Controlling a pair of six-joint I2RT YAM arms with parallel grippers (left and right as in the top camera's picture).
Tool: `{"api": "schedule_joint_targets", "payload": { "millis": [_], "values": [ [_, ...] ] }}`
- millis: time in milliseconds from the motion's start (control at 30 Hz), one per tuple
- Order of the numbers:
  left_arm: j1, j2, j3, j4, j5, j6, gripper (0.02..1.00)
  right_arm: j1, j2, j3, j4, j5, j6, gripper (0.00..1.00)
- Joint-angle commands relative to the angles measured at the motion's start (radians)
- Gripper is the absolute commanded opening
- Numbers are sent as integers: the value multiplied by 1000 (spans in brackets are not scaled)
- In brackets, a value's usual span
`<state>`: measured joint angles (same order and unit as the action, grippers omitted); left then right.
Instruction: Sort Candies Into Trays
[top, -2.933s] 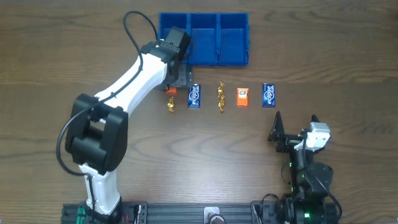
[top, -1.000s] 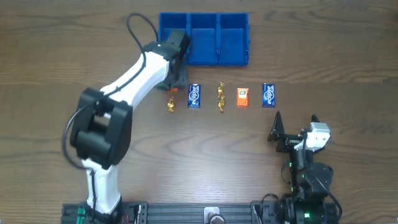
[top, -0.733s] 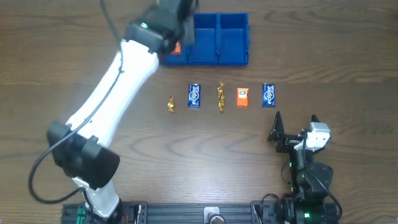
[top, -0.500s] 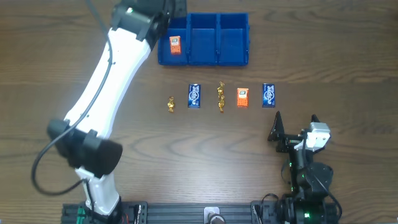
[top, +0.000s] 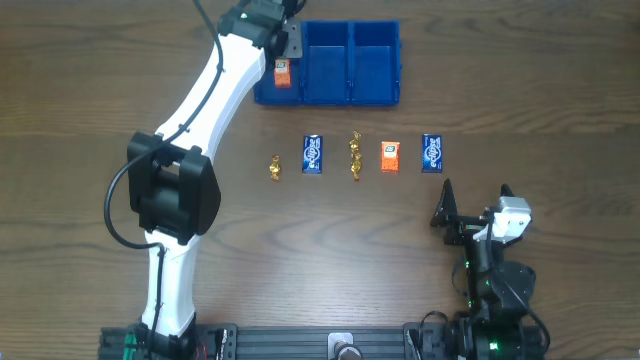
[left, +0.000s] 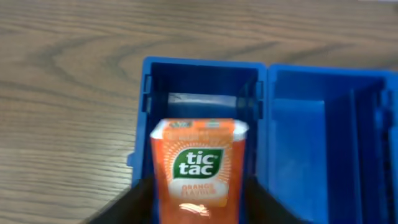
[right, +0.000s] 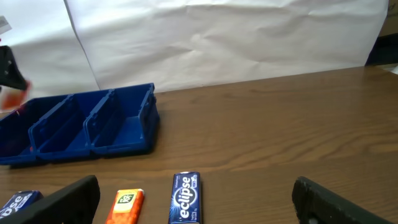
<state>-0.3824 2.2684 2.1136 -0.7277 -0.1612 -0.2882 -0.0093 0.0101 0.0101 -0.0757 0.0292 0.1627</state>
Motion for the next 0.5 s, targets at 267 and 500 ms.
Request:
{"api": "schedule_joint_targets", "payload": {
  "millis": [267, 500],
  "values": [
    [-4, -7, 16, -3, 27, 2, 858, -6, -7, -2, -6, -5, -15, 998],
    [-121, -50, 48, -64, 50, -94, 910, -6, -7, -2, -6, -6, -15, 998]
  ]
}}
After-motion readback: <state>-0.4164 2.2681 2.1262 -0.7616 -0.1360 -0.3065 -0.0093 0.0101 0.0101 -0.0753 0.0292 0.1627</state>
